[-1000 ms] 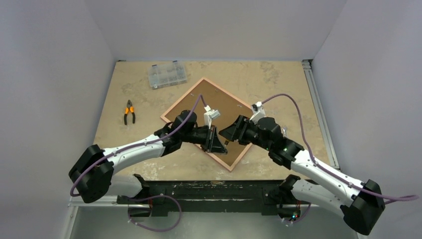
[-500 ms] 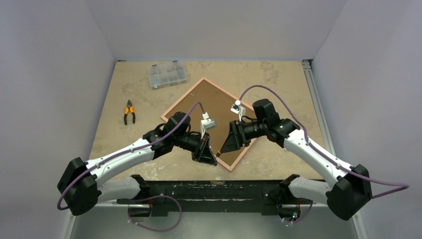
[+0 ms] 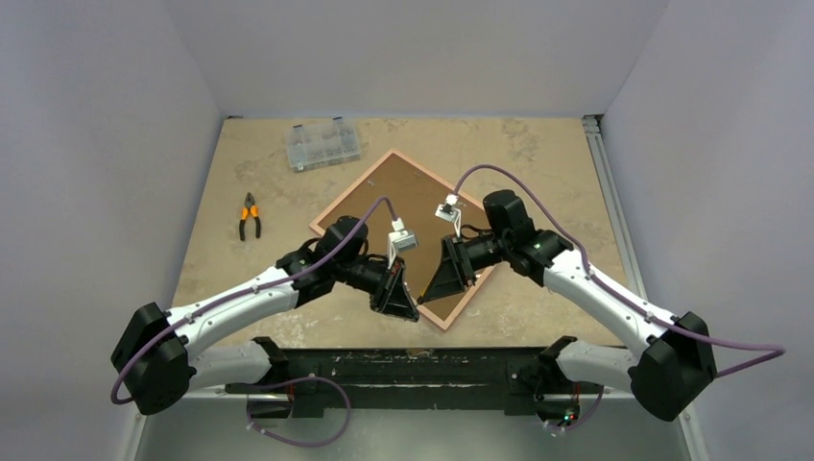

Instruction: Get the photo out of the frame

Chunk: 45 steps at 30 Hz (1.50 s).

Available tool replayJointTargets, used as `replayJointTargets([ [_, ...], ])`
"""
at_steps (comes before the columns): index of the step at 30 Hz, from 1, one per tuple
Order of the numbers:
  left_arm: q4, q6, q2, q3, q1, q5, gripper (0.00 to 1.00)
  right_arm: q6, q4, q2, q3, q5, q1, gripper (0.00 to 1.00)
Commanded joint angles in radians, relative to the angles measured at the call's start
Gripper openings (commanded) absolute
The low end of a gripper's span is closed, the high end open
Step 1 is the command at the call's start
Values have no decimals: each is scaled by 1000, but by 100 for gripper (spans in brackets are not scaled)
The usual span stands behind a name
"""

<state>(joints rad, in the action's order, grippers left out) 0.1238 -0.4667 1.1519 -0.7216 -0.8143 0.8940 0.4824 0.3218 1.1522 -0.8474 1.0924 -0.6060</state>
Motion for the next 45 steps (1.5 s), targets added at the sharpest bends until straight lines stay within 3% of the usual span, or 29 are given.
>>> replayJointTargets([
  [1, -38, 25, 11, 5, -5, 17, 0, -6, -38, 23, -3, 30, -31, 42],
  [5, -41, 25, 11, 7, -5, 17, 0, -30, -28, 39, -6, -18, -39, 32],
  [8, -41, 25, 10, 7, -5, 16, 0, -21, -52, 55, 11, -38, -40, 2],
  [11, -22, 16, 10, -1, -3, -7, 0, -42, -19, 60, 19, -104, -40, 0],
  [13, 9, -8, 22, -15, 22, -10, 22, -58, 32, 57, 15, -200, -37, 0],
  [17, -145, -213, -3, 82, 200, -40, 62, -96, 248, 60, -57, -690, -35, 0],
  [19, -140, -273, -31, 127, 279, -122, 69, -73, 265, 33, -59, -916, -34, 0],
  [22, 12, -300, -42, 119, 313, -339, 71, -25, 207, -33, -17, -1175, -46, 0],
  [25, 45, -336, 4, 91, 314, -436, 68, 20, 136, -49, 28, -1363, -106, 0],
  [28, 40, -374, 63, 63, 314, -510, 66, 100, 206, 27, 2, -1640, -189, 0],
  [31, 35, -404, 123, 33, 314, -543, 61, 199, 331, 120, -50, -1761, -202, 0],
  [45, 15, -418, 278, -12, 314, -583, 43, 196, 313, 128, -45, -1694, -215, 0],
])
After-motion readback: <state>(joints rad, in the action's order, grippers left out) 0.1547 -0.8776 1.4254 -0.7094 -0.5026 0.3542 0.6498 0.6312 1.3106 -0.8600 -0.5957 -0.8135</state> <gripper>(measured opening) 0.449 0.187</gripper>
